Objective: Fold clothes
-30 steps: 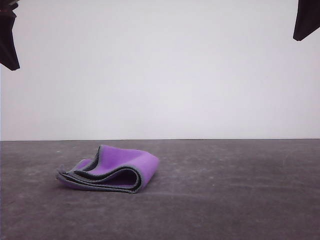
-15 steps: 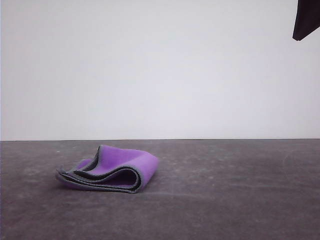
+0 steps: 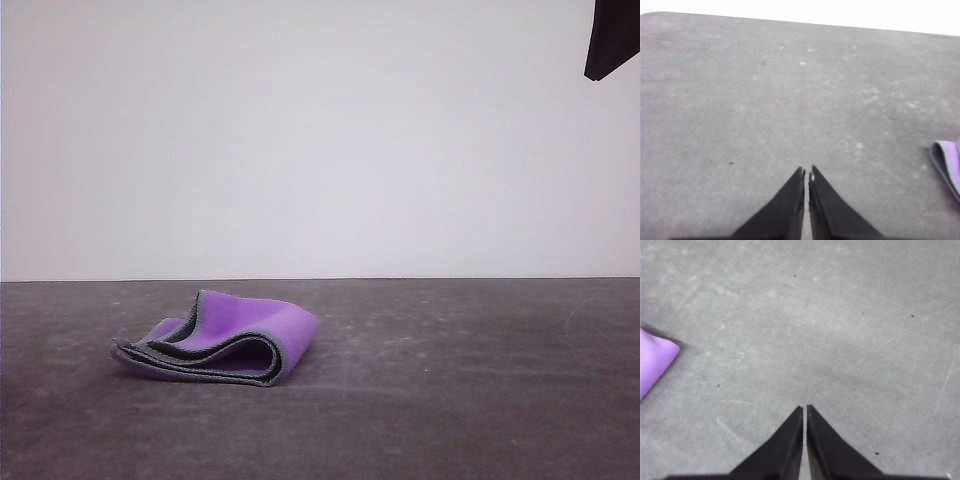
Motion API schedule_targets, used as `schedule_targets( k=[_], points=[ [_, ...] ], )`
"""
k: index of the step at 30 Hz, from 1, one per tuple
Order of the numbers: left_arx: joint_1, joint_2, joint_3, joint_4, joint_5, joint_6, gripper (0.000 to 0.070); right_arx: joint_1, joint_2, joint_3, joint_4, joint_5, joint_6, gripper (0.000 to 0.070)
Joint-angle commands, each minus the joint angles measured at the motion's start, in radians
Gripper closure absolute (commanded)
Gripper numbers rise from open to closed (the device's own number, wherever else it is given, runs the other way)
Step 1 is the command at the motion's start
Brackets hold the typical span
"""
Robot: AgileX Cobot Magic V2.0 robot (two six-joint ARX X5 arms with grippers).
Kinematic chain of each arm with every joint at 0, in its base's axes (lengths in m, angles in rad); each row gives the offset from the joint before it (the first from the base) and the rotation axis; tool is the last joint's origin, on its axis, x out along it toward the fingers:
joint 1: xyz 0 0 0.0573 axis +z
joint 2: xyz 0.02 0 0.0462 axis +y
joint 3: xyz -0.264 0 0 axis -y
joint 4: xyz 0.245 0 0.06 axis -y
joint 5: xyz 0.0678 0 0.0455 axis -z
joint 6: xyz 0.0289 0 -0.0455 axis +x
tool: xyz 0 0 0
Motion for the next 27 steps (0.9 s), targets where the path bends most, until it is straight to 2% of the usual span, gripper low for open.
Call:
schedule_targets(
  k=[1,24,27],
  points=[
    [0.0,-0.035,-0.01,0.007,-0.002,-0.001,0.0697,0.002,0.006,0.008,0.01,0.0,0.003,0.0693],
    [0.0,-0.042,-0.017,-0.007,-0.009,0.003,0.0697,0.002,0.006,0.008,0.013,0.0,0.003,0.0693],
    [0.0,-0.042,-0.017,-0.007,-0.009,0.003,0.0697,0.002,0.006,0.008,0.038,0.001,-0.049,0.0693]
  ],
)
